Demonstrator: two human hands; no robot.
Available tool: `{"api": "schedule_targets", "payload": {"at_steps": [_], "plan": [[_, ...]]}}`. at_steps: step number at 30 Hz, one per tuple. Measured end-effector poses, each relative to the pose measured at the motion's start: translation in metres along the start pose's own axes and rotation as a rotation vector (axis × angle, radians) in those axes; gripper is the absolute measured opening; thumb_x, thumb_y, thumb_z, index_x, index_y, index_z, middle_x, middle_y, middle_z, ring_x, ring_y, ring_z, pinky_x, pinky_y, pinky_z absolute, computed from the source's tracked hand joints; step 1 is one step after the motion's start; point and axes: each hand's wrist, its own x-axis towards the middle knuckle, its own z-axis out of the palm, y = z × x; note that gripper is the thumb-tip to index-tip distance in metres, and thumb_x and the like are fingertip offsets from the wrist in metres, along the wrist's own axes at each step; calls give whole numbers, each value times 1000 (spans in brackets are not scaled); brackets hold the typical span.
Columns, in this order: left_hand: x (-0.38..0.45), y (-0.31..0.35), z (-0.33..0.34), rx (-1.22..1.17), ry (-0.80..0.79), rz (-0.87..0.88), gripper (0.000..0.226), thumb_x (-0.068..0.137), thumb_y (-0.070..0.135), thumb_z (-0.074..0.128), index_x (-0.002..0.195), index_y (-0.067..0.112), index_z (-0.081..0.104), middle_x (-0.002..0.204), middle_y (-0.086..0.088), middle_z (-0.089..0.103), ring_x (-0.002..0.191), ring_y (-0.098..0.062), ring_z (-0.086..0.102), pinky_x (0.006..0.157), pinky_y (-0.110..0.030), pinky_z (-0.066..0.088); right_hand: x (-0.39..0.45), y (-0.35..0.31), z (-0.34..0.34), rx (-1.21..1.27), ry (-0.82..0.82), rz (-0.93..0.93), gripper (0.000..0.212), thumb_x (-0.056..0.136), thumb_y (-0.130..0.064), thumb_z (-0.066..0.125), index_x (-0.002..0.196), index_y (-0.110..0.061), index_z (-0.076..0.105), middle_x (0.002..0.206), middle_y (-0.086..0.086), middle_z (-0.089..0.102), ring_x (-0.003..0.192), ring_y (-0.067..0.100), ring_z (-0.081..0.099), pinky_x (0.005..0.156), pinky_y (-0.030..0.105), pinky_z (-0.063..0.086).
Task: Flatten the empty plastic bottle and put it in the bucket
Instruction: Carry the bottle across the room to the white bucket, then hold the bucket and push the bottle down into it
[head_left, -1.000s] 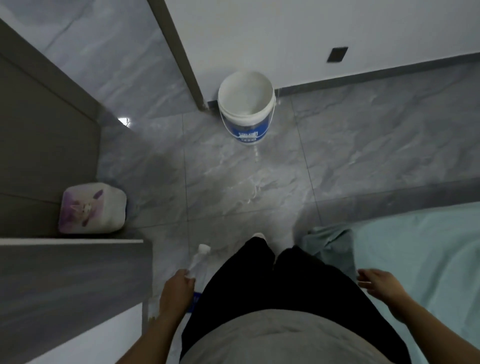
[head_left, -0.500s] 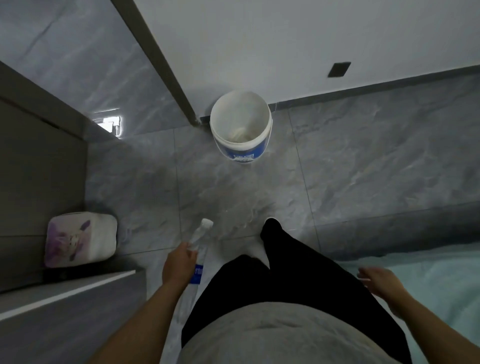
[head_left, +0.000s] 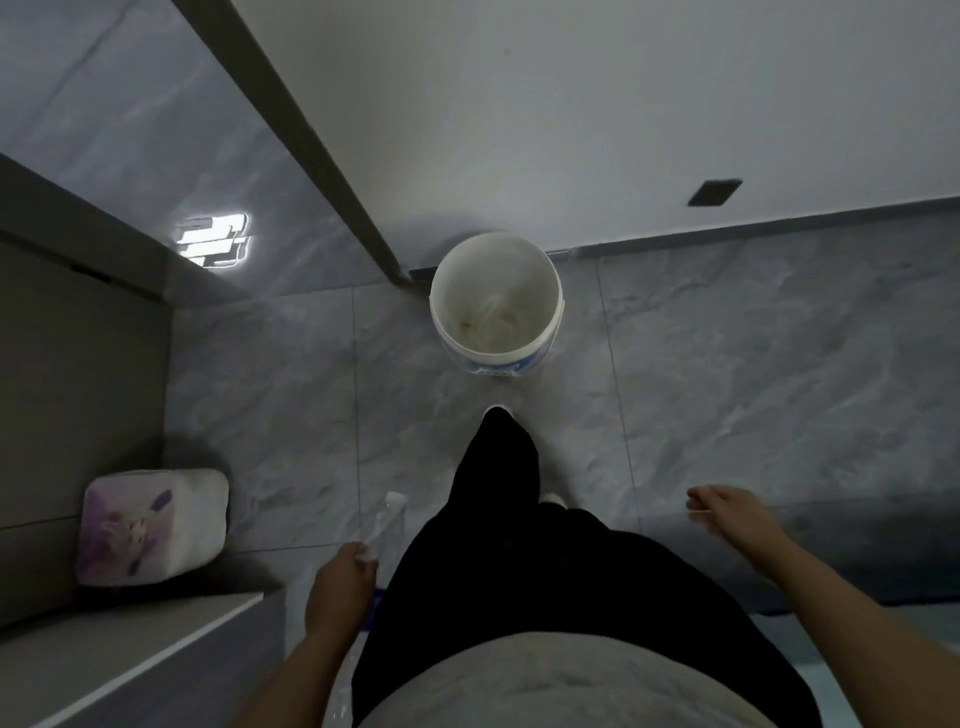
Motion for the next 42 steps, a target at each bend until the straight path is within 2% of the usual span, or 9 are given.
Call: {"api": "schedule_targets", "payload": {"at_steps": [3, 6, 13, 17, 23, 28, 34, 39, 42], "plan": [[39, 34, -24, 17, -3, 50, 17, 88, 8, 50, 98, -3, 58, 96, -30, 67, 91, -38, 62, 74, -36, 45, 13, -21, 3, -1, 12, 36, 33, 94, -8, 39, 113, 14, 55, 120, 33, 58, 100, 38, 59, 62, 25, 41], [77, 71, -48, 35, -20, 92, 14, 88, 10, 48, 95, 1, 57, 91, -28, 66, 86, -37, 63, 72, -36, 45, 24, -37, 6, 12, 10, 100, 34, 95, -9, 38, 117, 12, 53, 122, 32, 57, 103, 37, 58, 60, 23, 40], [145, 155, -72, 28, 6, 192, 17, 91, 16, 47, 93, 1, 57, 85, -25, 67, 76, -34, 63, 70, -42, 52, 51, -96, 14, 30, 5, 107, 33, 95, -6, 37, 115, 13, 54, 120, 33, 58, 110, 41, 57, 92, 41, 42], [177, 196, -66, -12, 20, 198, 18, 91, 14, 47, 96, 1, 58, 86, -24, 68, 77, -34, 64, 71, -44, 53, 87, -144, 19, 20, -49, 60, 32, 95, -7, 36, 114, 12, 54, 118, 32, 60, 108, 41, 58, 92, 41, 41], [237, 245, -30, -117, 73, 116, 17, 90, 14, 48, 99, 6, 59, 82, -17, 63, 78, -33, 62, 67, -31, 43, 167, -214, 33, -15, -96, -56, 32, 94, -9, 38, 113, 7, 57, 115, 27, 62, 105, 38, 60, 96, 43, 42], [294, 280, 9, -123, 90, 92, 17, 88, 14, 46, 95, 6, 58, 87, -19, 65, 71, -26, 56, 67, -31, 43, 240, -256, 52, -74, -105, -156, 34, 94, -12, 37, 118, 3, 55, 117, 23, 63, 105, 33, 60, 94, 40, 44], [378, 301, 52, -200, 65, 136, 28, 89, 18, 51, 115, 9, 55, 104, -16, 65, 79, -21, 58, 70, -31, 46, 328, -275, 100, -168, -62, -242, 36, 94, -16, 36, 120, -1, 54, 120, 21, 62, 109, 33, 58, 101, 47, 42], [464, 312, 96, -179, -14, 167, 26, 89, 19, 53, 110, 6, 54, 97, -10, 62, 68, -13, 55, 62, -25, 44, 403, -273, 151, -250, 33, -298, 43, 95, -26, 37, 134, -8, 42, 134, 16, 53, 122, 30, 50, 102, 36, 36], [508, 316, 122, -215, -58, 140, 24, 86, 18, 56, 104, 3, 58, 100, -18, 66, 81, -29, 64, 73, -36, 51, 437, -266, 173, -281, 18, -350, 48, 96, -27, 31, 141, -11, 30, 140, 18, 46, 127, 31, 44, 104, 38, 34]]}}
